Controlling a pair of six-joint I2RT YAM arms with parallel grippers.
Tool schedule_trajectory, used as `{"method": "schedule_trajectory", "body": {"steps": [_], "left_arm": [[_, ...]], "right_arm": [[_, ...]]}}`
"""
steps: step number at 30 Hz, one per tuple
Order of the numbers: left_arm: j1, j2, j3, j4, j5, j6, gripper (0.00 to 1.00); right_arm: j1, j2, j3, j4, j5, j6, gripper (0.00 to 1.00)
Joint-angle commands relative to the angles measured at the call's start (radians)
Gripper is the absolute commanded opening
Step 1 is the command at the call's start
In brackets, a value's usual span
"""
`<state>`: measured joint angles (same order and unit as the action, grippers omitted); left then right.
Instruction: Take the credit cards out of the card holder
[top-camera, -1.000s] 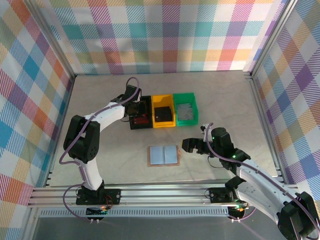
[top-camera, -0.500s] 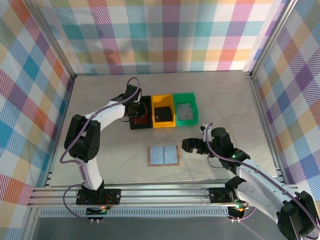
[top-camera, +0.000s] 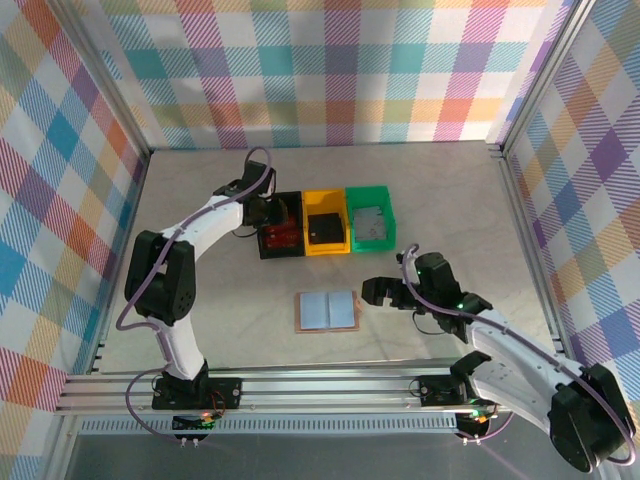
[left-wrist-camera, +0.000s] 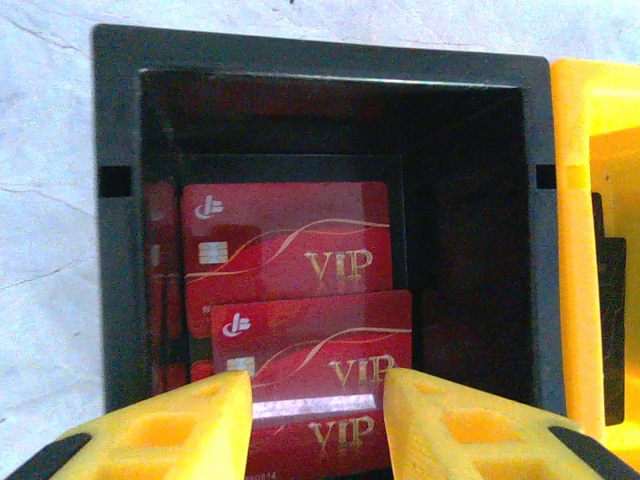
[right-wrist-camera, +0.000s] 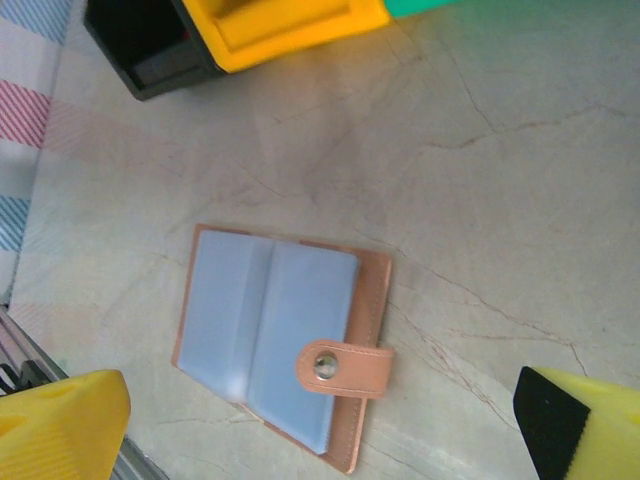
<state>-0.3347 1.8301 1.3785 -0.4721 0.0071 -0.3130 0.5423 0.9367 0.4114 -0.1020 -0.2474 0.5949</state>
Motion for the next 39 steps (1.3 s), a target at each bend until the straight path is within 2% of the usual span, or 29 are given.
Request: {"method": "schedule_trajectory", "body": {"steps": [1, 3, 8, 14, 19, 24, 29, 34, 39], "left_arm": [[0.013, -0.116, 0.027, -0.064, -0.025, 0.015, 0.40], [0.014, -0.175, 0.003, -0.068, -0.010, 0.005, 0.43], [0.013, -0.356, -0.090, -0.065, 0.028, -0.008, 0.49], [0.013, -0.587, -0.231, -0.045, 0.043, -0.007, 0.63], [0.013, -0.741, -0.326, -0.032, 0.004, 0.012, 0.71], [0.013, -0.844, -0.415, 0.016, -0.064, 0.012, 0.84], [0.013, -0.845, -0.422, 0.029, -0.040, 0.003, 0.86], [0.013, -0.851, -0.419, 0.029, -0.025, 0.005, 0.86], [0.011, -0.867, -0.424, 0.033, -0.023, 0.005, 0.87]], "right_arm": [[0.007, 0.078, 0.066, -0.025, -0.021, 0.017, 1.00], [0.041, 0.144, 0.109, -0.044, -0.006, 0.016, 1.00], [0.188, 0.242, 0.229, -0.155, 0.223, 0.058, 1.00], [0.354, 0.408, 0.396, -0.271, 0.391, 0.092, 0.97], [0.420, 0.483, 0.449, -0.238, 0.348, 0.136, 0.84], [0.497, 0.614, 0.581, -0.340, 0.402, 0.145, 0.84], [0.555, 0.727, 0.671, -0.396, 0.436, 0.196, 0.83], [0.567, 0.817, 0.723, -0.443, 0.443, 0.246, 0.78], [0.582, 0.899, 0.787, -0.501, 0.476, 0.282, 0.78]]}}
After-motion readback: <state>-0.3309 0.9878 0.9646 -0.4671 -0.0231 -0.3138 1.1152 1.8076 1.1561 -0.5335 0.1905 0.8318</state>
